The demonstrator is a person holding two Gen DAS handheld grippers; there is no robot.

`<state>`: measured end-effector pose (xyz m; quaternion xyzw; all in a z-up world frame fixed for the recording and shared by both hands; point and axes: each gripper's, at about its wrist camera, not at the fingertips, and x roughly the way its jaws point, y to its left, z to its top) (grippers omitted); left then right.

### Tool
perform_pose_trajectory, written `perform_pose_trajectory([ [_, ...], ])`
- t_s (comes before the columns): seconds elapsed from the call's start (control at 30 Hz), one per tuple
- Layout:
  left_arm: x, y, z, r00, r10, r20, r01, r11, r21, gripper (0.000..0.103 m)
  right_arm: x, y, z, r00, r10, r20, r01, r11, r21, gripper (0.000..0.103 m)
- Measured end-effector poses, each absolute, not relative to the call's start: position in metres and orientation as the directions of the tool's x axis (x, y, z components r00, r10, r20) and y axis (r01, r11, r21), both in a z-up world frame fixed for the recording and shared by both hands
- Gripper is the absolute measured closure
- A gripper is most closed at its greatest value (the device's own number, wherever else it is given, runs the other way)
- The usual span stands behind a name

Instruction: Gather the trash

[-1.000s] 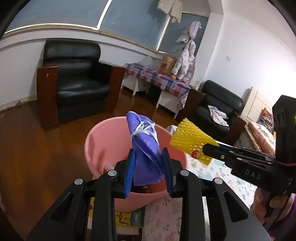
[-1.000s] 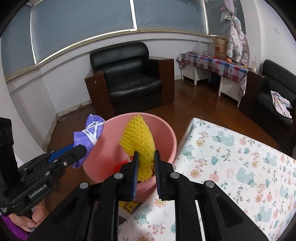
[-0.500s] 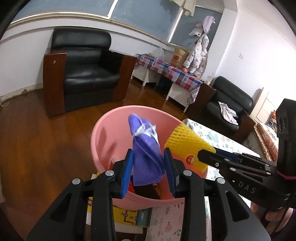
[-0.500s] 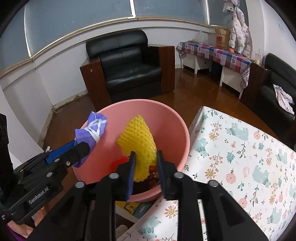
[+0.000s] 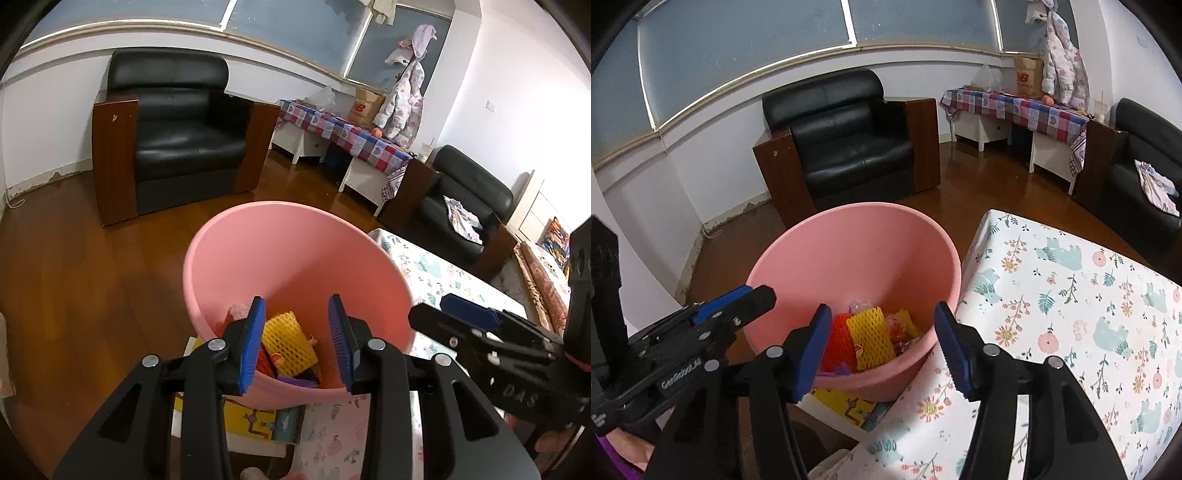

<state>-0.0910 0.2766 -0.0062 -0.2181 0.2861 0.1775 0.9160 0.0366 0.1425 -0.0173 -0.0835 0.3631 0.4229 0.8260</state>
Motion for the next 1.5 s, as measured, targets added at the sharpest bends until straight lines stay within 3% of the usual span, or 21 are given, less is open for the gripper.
perform_pose_trajectory([
  [0.5, -0.091, 0.222, 0.011, 0.768, 0.236, -0.596, -0.444, 0.866, -0.229, 0.067, 0.008, 0.082, -0.004, 0.423, 0.659, -0.622, -0.735, 0.651, 0.19, 0.031],
  [1.5, -0.093, 0.14, 0.016, 0.768, 0.258, -0.586, -0.403, 0.906, -0.129, 0.067, -0.01, -0.02, -0.002, 0.532, 0.621, -0.575, -0.616, 0.75, 0.24, 0.027],
])
